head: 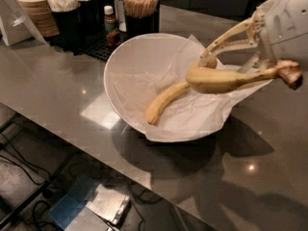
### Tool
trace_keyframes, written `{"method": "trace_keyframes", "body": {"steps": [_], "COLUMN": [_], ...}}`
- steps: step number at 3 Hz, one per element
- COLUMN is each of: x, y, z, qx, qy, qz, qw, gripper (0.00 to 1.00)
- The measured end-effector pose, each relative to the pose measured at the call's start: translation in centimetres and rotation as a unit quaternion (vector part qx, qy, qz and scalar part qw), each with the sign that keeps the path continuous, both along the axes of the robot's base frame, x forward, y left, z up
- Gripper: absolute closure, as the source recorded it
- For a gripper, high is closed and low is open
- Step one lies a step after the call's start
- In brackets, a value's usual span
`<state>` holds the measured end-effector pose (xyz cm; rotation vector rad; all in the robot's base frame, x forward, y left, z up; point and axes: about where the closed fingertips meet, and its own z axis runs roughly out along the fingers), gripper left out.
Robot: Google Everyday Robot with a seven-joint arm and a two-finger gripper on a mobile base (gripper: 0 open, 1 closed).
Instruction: Pick banana from white bowl
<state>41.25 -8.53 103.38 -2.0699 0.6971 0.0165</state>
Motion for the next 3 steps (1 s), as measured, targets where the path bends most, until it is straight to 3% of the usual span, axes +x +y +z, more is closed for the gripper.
{"method": "trace_keyframes", "body": {"steps": [1, 2, 3], "x": [-2.12, -2.78, -2.78], "y": [-1.26, -1.72, -1.72], "z": [1.35, 2.01, 2.02], "qx": [0.035, 0.044, 0.044], "qy": [-0.039, -0.055, -0.055], "qz": [0.005, 0.006, 0.006], "qw": [0.9986, 0.9975, 0.9975], "gripper": [1.0, 1.0, 1.0]}}
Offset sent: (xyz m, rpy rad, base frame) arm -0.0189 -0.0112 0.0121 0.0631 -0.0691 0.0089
